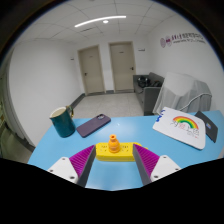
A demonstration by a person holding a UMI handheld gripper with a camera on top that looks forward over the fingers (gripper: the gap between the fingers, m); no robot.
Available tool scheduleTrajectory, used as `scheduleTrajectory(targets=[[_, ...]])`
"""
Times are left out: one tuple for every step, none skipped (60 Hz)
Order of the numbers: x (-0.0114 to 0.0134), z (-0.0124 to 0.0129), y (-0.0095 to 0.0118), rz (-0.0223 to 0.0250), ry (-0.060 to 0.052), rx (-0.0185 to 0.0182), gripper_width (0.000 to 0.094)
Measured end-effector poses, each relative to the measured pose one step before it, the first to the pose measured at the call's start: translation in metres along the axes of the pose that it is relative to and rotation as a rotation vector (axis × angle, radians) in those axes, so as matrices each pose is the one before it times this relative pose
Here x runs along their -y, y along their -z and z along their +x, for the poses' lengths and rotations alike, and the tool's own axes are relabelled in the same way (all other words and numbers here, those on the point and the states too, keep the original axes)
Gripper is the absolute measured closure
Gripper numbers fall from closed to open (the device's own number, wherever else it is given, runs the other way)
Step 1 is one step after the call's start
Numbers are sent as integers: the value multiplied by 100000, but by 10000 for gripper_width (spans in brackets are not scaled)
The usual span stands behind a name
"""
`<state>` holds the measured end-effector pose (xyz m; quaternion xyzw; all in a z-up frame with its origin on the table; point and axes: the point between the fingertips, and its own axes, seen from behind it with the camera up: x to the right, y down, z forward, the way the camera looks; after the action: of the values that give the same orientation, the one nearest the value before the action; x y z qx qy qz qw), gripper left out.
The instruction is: Unplug charger
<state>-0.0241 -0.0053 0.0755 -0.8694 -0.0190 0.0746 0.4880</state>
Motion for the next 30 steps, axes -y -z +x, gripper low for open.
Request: scheduleTrajectory(targets=[[1,146,-490,-116,-201,-1111,179],[-12,167,-449,-92,-208,-1108,178],[-38,194,-467,-76,-152,-1156,184],[-149,222,-853,-248,94,-1011,196],[129,-1074,-2705,-248,-239,-1895,206],[-77,96,-338,-421,199,-1133,220],[-82,89,-340,-150,655,-733,248],[-78,93,-323,-63,758,-576,280],[-121,137,-306,-111,604,-661,331],[-178,165,-269,-382,234,-749,372],[-243,184,-241,-655,-127,-842,470],[-152,56,-1795,964,40,-2003,536],[426,-253,-226,2314,-222,247,509],[133,-417,-131,898,-106,1816,612],[105,-325,-31,614,201,1544,716],[-89,219,64,-161,554,-995,718],[63,64,1,439,89,-532,721],[156,63,-47,879,-254,-743,743],[161,-675,1481,-158,-263,-632,758],[-394,576,-1304,-606,82,-382,777],[75,91,-187,411,243,-410,800],[133,46,-95,558,302,-277,824],[28,30,-71,96,148,-127,847],[-42,28,-37,-235,-236,-207,864],[48,18,-3,-5,-936,-273,869],[43,39,7,-252,-711,-263,870],[-59,25,45,-826,-79,-199,870],[-15,14,60,-1002,450,-195,877],[147,-14,145,-493,731,-168,877],[845,245,1412,545,951,-62,875]])
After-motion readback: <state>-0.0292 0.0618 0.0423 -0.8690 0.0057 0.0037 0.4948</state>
